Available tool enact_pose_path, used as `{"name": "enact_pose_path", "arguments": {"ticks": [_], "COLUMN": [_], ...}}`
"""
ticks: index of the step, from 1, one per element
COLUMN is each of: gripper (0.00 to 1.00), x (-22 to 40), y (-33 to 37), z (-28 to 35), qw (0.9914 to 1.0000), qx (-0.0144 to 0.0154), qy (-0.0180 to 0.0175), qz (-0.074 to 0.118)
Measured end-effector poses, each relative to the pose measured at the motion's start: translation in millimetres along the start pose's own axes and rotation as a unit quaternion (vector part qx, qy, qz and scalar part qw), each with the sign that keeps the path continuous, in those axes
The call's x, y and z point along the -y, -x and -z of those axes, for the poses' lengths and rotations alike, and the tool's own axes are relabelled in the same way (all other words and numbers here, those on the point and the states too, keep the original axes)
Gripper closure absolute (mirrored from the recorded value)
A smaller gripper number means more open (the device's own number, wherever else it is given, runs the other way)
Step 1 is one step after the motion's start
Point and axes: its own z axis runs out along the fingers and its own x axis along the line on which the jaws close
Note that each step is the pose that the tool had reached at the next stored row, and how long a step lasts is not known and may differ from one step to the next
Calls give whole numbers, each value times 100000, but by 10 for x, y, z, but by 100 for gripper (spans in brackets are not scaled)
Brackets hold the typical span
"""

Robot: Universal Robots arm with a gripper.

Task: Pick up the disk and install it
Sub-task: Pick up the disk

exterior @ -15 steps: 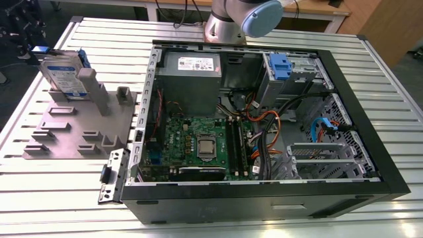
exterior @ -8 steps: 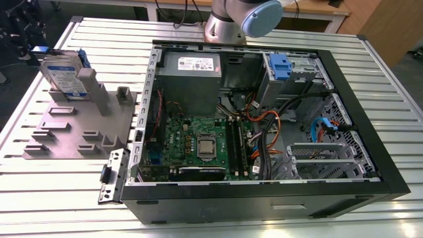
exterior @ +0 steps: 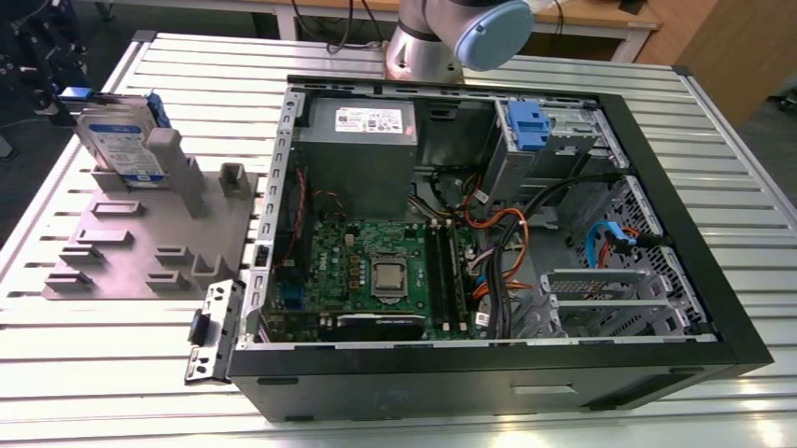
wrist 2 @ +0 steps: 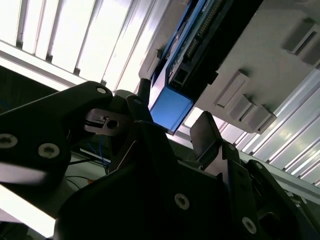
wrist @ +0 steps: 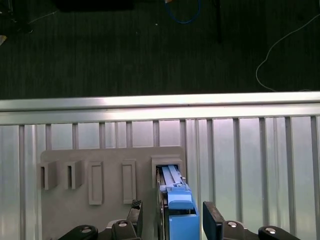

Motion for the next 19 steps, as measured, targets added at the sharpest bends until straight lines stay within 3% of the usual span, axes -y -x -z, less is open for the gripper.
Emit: {"name": "enact_pose_path", "arguments": {"ticks": [11,13,19], "gripper": [41,49,49], "x": [0,1,1], "y": [-2,-2,-2], "z": [-71,-74,-85], "qw": [100000,100000,100000], "qx": [193,201,280], "qy": [22,16,13], "qz": [2,2,4]}}
